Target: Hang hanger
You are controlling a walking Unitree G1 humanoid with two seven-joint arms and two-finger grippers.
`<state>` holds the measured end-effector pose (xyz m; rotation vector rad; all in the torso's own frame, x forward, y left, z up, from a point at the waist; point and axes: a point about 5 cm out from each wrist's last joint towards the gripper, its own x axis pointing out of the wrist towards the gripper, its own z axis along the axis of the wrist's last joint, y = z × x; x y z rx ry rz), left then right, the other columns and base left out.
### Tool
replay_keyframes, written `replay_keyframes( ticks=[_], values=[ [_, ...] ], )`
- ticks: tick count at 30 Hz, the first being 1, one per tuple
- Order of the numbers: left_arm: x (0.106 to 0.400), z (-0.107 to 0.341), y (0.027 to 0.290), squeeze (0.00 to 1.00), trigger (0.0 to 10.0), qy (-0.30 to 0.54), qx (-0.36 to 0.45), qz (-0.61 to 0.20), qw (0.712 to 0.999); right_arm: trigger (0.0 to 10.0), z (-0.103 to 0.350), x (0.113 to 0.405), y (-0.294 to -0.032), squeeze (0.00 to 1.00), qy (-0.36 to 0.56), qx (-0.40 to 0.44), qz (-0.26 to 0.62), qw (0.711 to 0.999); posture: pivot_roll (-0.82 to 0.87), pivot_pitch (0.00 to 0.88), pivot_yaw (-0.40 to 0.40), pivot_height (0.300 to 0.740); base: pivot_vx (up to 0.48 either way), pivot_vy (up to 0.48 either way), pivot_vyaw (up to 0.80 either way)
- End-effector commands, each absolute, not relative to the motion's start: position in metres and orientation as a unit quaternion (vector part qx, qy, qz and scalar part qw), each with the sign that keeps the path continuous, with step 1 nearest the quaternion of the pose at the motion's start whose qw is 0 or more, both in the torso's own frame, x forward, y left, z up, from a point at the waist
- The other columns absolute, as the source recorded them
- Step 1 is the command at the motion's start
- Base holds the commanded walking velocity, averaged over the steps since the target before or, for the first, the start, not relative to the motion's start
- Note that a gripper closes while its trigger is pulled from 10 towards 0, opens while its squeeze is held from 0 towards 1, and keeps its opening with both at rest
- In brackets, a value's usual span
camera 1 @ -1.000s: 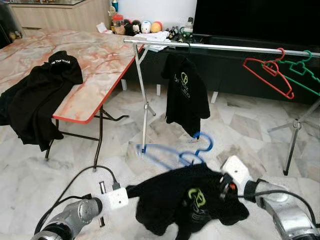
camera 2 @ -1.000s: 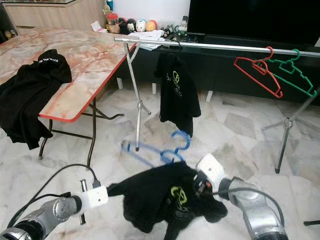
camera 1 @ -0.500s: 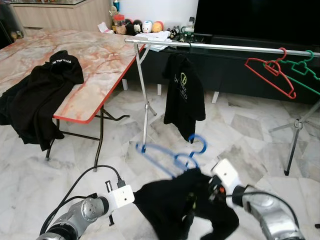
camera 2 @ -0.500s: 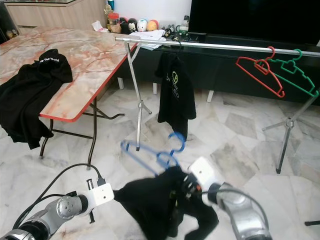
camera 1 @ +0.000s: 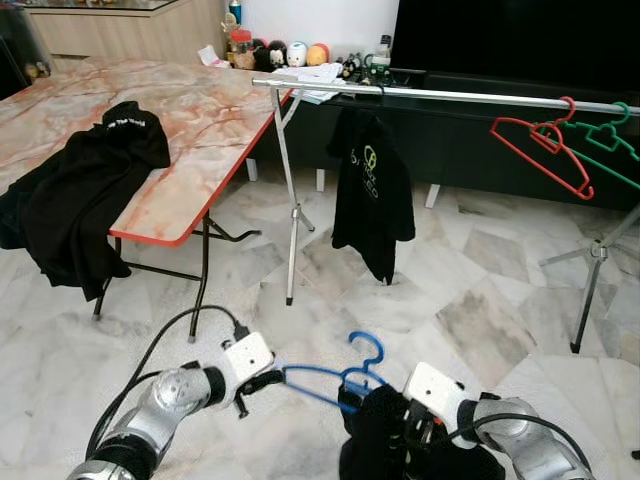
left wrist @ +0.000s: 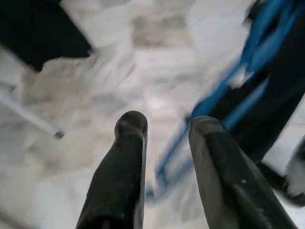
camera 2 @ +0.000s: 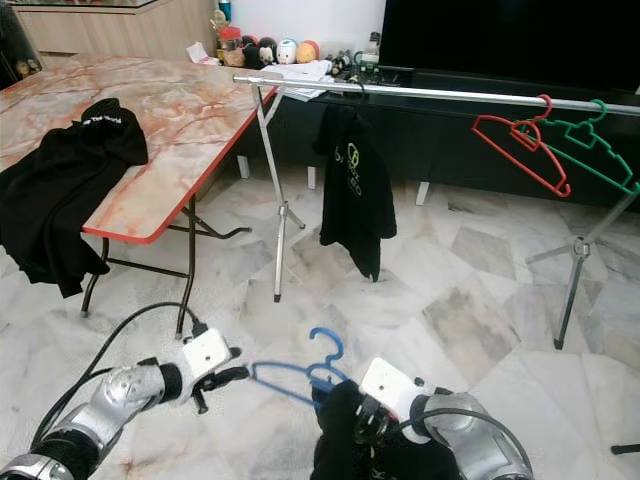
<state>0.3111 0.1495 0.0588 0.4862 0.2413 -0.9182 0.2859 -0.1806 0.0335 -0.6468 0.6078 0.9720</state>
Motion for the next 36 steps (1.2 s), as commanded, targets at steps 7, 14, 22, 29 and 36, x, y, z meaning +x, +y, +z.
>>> replay_keyframes(
  ticks=[7, 14, 22, 29, 36],
  values=[
    [0.307, 0.061, 0.146, 1.0, 10.0, 0.136, 0.176, -0.478, 0.85, 10.0, 0.043, 0.299, -0.158, 0.0, 0.22, -0.361, 0.492, 0.761, 0.08, 0.057, 0.015, 0.74, 0.0, 0.0, 0.0],
    [0.303, 0.061, 0.144, 1.0, 10.0, 0.144, 0.164, -0.495, 0.841, 10.0, 0.05, 0.302, -0.147, 0.0, 0.192, -0.359, 0.525, 0.748, 0.08, 0.04, 0.013, 0.74, 0.0, 0.0, 0.0],
    [0.298, 0.058, 0.14, 0.0, 10.0, 0.159, 0.167, -0.514, 0.826, 10.0, 0.055, 0.303, -0.137, 0.0, 0.169, -0.348, 0.554, 0.737, 0.08, 0.017, 0.013, 0.74, 0.0, 0.0, 0.0],
    [0.298, 0.059, 0.14, 0.0, 10.0, 0.163, 0.161, -0.519, 0.824, 10.0, 0.058, 0.307, -0.131, 0.0, 0.156, -0.343, 0.557, 0.74, 0.08, 0.008, 0.016, 0.74, 0.0, 0.0, 0.0],
    [0.297, 0.06, 0.139, 0.0, 10.0, 0.175, 0.151, -0.532, 0.815, 10.0, 0.069, 0.31, -0.122, 0.0, 0.129, -0.328, 0.577, 0.737, 0.08, 0.041, 0.018, 0.74, 0.0, 0.0, 0.0]
  ],
)
